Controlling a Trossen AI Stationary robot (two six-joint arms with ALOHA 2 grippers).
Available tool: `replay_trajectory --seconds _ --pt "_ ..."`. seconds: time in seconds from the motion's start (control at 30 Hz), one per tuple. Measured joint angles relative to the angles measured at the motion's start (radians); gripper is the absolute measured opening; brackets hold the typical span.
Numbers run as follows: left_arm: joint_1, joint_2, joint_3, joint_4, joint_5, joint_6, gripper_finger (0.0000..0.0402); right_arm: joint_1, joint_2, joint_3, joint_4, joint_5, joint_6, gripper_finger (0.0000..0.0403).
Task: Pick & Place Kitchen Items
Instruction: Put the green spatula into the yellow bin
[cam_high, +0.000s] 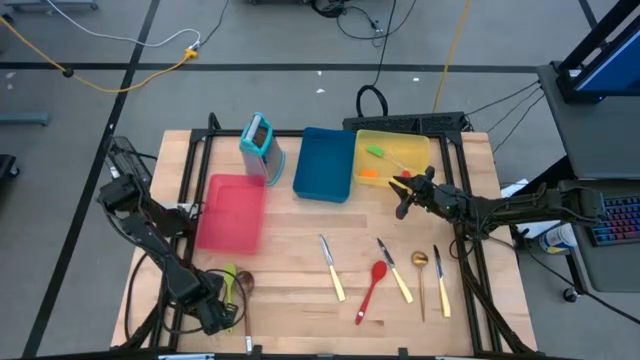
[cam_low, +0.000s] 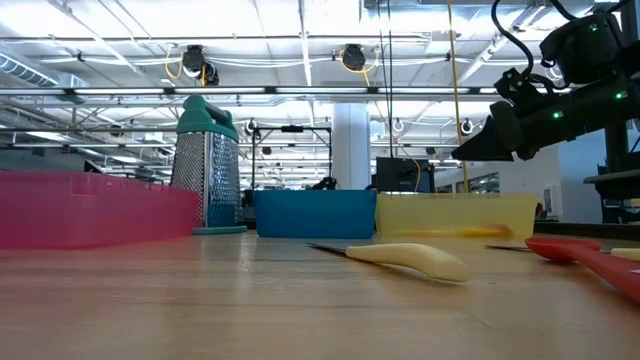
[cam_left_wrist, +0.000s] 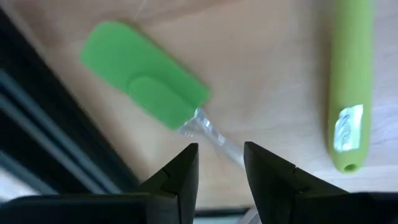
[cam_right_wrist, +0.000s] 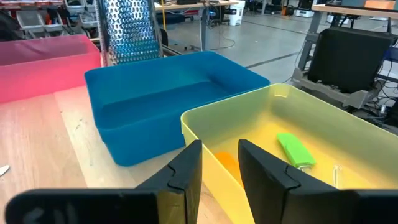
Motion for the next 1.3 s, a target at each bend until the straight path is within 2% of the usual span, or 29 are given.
replay_trajectory --seconds 0.13,0.3,0.43,0.57,0.73,0.83,0.93,1.17,1.3 --pt "0.005 0.0 0.0 0.001 0.04 -0.008 0.0133 0.0 0.0 0.0 0.0 0.0 0.0 0.01" --pt "0.001 0.026 0.0 -0.01 -0.025 -0.005 0.0133 0.0 0.0 0.0 0.0 0.0 0.0 0.01" --pt "-0.016 0.047 0.0 0.033 0.033 -0.02 0.0133 0.0 0.0 0.0 -0.002 -0.001 0.0 0.01" --pt "-0.028 0.062 0.0 0.1 0.036 -0.024 0.0133 0.0 0.0 0.0 -0.009 -0.001 0.0 0.01" --pt "-0.032 0.086 0.003 0.115 0.003 -0.01 0.0133 0.0 0.0 0.0 -0.009 -0.002 0.0 0.01" --pt "-0.041 0.101 0.003 0.159 -0.071 0.031 0.013 0.0 0.0 0.0 -0.009 -0.002 0.0 0.01" --pt "-0.051 0.107 0.003 0.181 -0.149 0.072 0.0106 0.0 0.0 0.0 -0.009 -0.002 0.0 0.01" --pt "-0.038 0.11 0.006 0.162 -0.177 0.077 0.0013 0.0 0.0 0.0 -0.001 -0.002 0.0 0.01" --pt "-0.017 0.11 0.006 0.163 -0.192 0.095 0.0011 0.0 0.0 0.0 0.0 -0.002 0.0 0.01"
